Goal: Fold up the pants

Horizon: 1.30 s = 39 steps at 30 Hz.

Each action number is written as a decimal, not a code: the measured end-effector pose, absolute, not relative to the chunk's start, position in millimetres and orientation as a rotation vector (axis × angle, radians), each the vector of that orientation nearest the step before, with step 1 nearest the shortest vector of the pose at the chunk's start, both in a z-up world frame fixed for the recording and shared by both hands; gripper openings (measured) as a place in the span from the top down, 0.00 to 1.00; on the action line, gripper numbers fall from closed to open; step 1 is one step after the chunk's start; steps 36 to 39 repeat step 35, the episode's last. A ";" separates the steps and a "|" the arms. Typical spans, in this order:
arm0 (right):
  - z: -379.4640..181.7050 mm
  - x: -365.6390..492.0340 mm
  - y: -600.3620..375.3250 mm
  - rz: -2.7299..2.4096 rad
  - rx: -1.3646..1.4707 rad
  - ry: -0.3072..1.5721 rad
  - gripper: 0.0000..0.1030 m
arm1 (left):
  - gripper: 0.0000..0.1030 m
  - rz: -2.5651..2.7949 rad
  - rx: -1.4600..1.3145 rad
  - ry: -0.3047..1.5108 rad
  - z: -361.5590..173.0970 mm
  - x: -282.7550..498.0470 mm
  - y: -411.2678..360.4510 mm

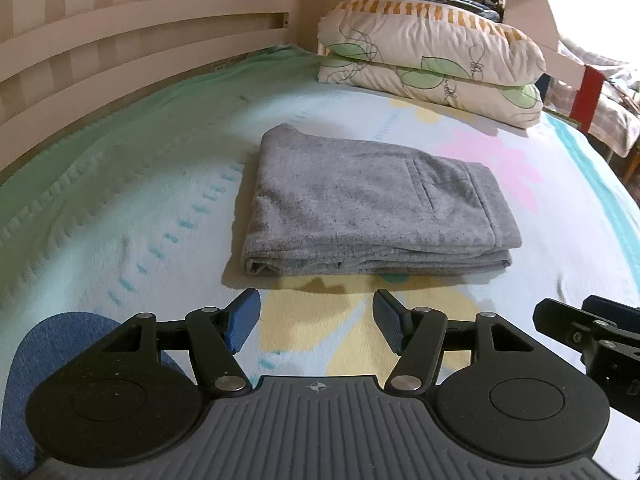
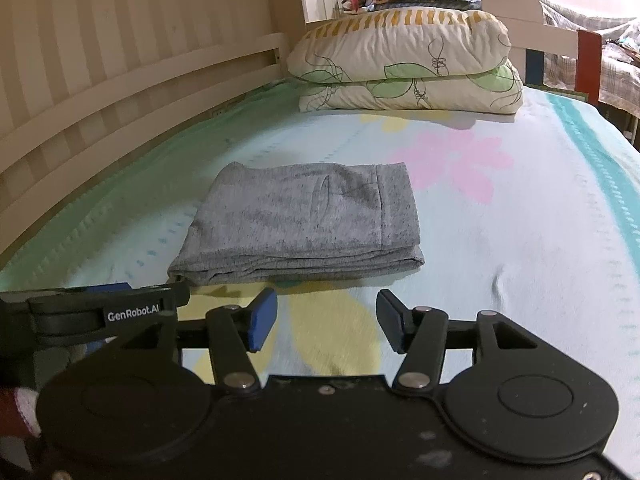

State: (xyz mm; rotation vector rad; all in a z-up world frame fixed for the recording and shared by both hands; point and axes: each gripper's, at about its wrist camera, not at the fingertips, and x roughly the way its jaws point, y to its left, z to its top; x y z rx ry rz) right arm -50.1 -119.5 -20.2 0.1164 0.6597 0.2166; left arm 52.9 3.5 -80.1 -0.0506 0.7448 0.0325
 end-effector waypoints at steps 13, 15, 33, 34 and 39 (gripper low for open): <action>-22.1 -48.7 -120.4 0.217 0.113 0.663 0.43 | 0.41 0.020 -0.048 0.748 -79.5 52.6 2.0; -22.3 -48.2 -120.5 0.219 0.113 0.664 0.43 | 0.41 0.018 -0.048 0.750 -79.9 52.9 1.8; -20.5 -47.8 -110.8 0.217 0.102 0.663 0.43 | 0.42 0.011 -0.046 0.759 -82.3 54.3 -0.7; -20.4 -47.8 -110.4 0.217 0.102 0.663 0.43 | 0.42 0.012 -0.044 0.758 -82.5 54.1 -1.0; -20.3 -47.9 -110.0 0.216 0.102 0.663 0.43 | 0.41 0.012 -0.044 0.758 -82.6 54.1 -1.0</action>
